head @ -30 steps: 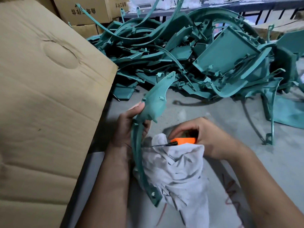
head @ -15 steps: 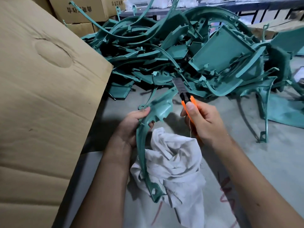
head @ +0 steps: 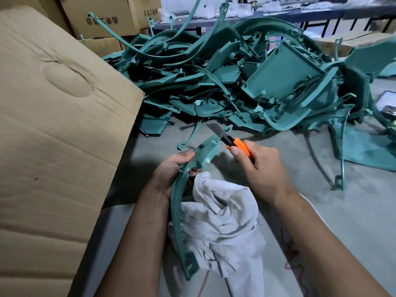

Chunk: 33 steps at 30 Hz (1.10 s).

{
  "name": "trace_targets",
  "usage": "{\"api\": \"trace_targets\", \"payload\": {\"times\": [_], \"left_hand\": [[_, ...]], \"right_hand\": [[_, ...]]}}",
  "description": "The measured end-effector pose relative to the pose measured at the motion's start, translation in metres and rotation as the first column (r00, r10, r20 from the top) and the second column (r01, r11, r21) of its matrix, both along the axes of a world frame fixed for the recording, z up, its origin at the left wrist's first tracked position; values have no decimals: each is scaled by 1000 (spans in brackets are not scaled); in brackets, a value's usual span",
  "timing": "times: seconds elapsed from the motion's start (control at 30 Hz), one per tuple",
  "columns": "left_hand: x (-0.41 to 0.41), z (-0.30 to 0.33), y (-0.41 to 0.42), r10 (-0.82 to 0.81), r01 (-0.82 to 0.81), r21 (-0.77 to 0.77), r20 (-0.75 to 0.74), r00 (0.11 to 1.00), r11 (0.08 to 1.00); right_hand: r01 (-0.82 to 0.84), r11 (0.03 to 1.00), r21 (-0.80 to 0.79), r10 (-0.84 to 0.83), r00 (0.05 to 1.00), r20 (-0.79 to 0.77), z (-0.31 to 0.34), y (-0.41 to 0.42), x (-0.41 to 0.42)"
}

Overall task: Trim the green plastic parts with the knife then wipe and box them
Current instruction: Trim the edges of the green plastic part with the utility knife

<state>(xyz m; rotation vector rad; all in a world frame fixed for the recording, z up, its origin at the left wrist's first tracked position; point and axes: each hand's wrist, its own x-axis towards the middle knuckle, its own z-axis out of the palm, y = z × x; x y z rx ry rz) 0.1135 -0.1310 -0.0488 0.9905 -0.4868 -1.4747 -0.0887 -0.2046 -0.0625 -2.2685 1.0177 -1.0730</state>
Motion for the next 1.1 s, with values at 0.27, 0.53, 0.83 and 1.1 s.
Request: {"api": "trace_targets", "payload": {"times": [0.27, 0.53, 0.83, 1.1], "left_hand": [[1, -2, -1, 31, -30, -24, 41, 999, 999], [3, 1, 6, -44, 44, -67, 1, 999, 997], [7, -6, 4, 11, -8, -51, 50, 999, 999], [6, -3, 6, -105, 103, -26, -71, 992, 994]], "right_hand": [[35, 998, -43, -34, 999, 31, 1, 3, -1], [272, 962, -20, -272, 962, -1, 3, -5, -6], [242, 968, -61, -246, 967, -61, 1, 0, -3], [41, 985, -169, -32, 998, 53, 4, 15, 8]]}}
